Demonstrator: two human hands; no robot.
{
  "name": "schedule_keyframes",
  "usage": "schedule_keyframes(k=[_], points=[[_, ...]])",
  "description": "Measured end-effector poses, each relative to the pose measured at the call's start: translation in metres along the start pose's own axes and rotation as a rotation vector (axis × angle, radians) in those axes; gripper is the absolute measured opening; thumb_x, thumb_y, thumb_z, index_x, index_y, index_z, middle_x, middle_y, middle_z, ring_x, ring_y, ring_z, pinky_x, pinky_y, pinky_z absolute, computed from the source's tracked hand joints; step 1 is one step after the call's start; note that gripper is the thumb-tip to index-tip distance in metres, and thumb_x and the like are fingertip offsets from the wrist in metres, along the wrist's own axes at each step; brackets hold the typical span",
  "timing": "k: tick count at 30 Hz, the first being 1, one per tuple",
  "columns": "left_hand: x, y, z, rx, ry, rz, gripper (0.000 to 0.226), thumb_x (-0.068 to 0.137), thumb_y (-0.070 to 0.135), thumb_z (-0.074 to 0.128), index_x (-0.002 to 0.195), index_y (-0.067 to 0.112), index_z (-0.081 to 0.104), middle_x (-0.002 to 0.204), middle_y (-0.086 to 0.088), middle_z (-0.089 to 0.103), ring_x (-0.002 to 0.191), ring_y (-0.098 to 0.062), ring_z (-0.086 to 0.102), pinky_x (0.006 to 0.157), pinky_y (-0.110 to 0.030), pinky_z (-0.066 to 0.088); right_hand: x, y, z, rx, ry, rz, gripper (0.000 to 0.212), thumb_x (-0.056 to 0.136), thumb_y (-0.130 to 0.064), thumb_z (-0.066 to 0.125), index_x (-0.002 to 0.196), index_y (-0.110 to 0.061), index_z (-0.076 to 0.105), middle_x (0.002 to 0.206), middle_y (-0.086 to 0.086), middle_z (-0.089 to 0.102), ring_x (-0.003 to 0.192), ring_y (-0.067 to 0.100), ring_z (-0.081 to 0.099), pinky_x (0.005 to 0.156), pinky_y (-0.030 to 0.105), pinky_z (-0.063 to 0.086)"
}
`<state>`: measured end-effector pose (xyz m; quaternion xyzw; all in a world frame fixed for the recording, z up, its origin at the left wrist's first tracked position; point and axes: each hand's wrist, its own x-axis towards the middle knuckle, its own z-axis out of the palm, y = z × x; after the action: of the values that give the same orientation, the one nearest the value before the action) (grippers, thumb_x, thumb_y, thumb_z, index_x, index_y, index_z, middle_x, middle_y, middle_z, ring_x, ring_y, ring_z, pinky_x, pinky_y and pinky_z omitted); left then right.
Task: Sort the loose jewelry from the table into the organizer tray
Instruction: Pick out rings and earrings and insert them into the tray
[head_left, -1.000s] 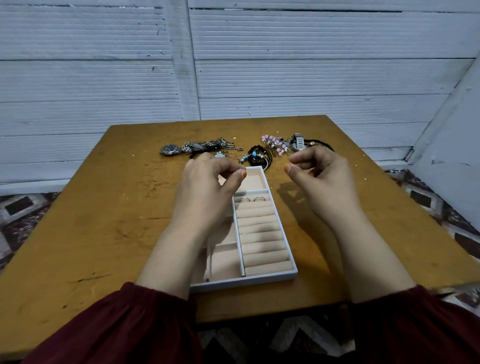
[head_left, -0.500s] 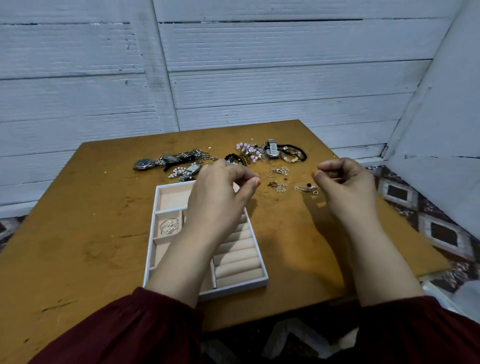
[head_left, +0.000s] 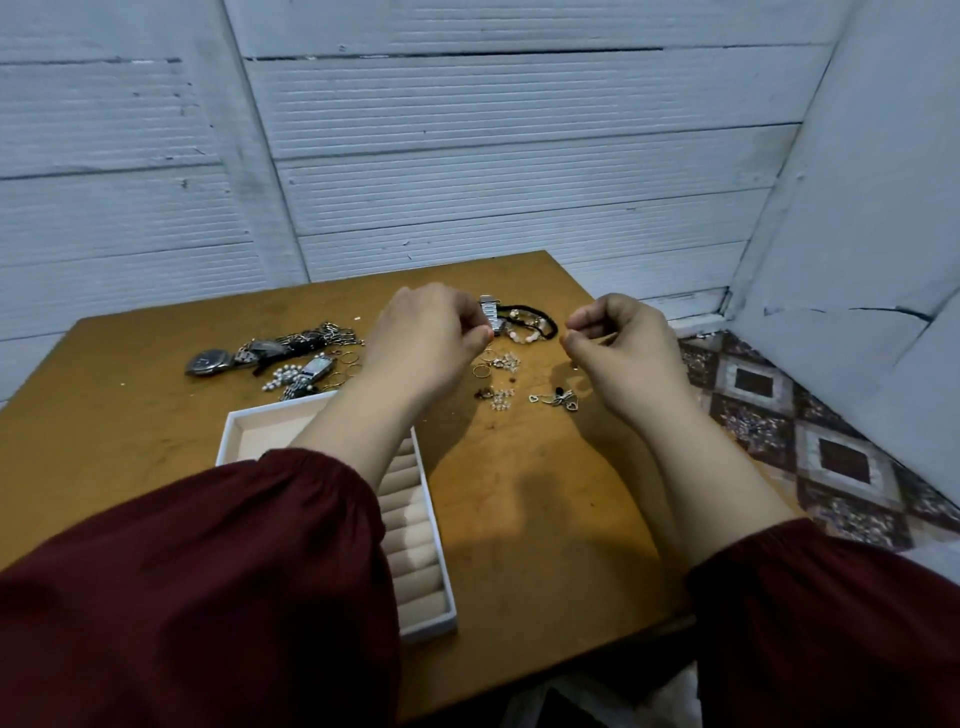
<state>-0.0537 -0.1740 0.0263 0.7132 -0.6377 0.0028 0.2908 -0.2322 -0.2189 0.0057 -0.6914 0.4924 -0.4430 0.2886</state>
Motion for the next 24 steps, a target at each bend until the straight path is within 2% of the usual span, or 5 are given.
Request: schedule_keyframes(k=[5,10,13,20,24], points=[[0.019,-0.007,0.011,0.087,-0.135,-0.080,0.010,0.087,0.033,0.066,0.089,0.025,0.071,0.095,-0.001,0.071,0.095,-0.023,0.061,0.076,-0.034,0.047,0.021,0.004,0.012,-0.101,-0.098,-0.011,0.008,0.084,-0.017,0.065,0.084,-0.025,0.064,0.075,-0.013,0.061,0.074,0.009,0.058,0.071,0.030,0.050],[0.029,-0.015,0.016,0.149,-0.308,-0.123,0.007,0.083,0.033,0.071,0.083,0.026,0.071,0.092,0.000,0.069,0.092,-0.022,0.061,0.073,-0.031,0.046,0.034,0.009,0.028,-0.162,-0.154,-0.023,0.009,0.084,-0.016,0.065,0.085,-0.024,0.067,0.075,-0.013,0.061,0.067,0.002,0.053,0.058,0.020,0.040],[0.030,-0.017,0.020,0.187,-0.392,-0.108,0.009,0.080,0.035,0.073,0.078,0.026,0.071,0.088,0.001,0.069,0.091,-0.022,0.062,0.073,-0.029,0.045,0.036,0.014,0.038,-0.173,-0.165,-0.014,0.009,0.084,-0.016,0.065,0.083,-0.025,0.066,0.072,-0.015,0.058,0.067,0.001,0.053,0.055,0.013,0.037],[0.024,-0.015,0.028,0.305,-0.378,-0.081,0.026,0.079,0.050,0.070,0.091,0.027,0.071,0.101,-0.003,0.067,0.102,-0.025,0.058,0.073,-0.030,0.043,0.035,0.024,0.047,-0.248,-0.169,-0.042,0.011,0.083,-0.018,0.066,0.082,-0.028,0.063,0.080,-0.010,0.066,0.080,0.012,0.063,0.071,0.029,0.050],[0.022,-0.013,0.029,0.331,-0.358,-0.057,0.025,0.079,0.050,0.069,0.091,0.028,0.068,0.101,-0.004,0.066,0.103,-0.025,0.057,0.074,-0.032,0.044,0.032,0.025,0.051,-0.275,-0.183,-0.056,0.009,0.083,-0.019,0.064,0.082,-0.028,0.063,0.078,-0.011,0.064,0.077,0.013,0.062,0.066,0.026,0.046]])
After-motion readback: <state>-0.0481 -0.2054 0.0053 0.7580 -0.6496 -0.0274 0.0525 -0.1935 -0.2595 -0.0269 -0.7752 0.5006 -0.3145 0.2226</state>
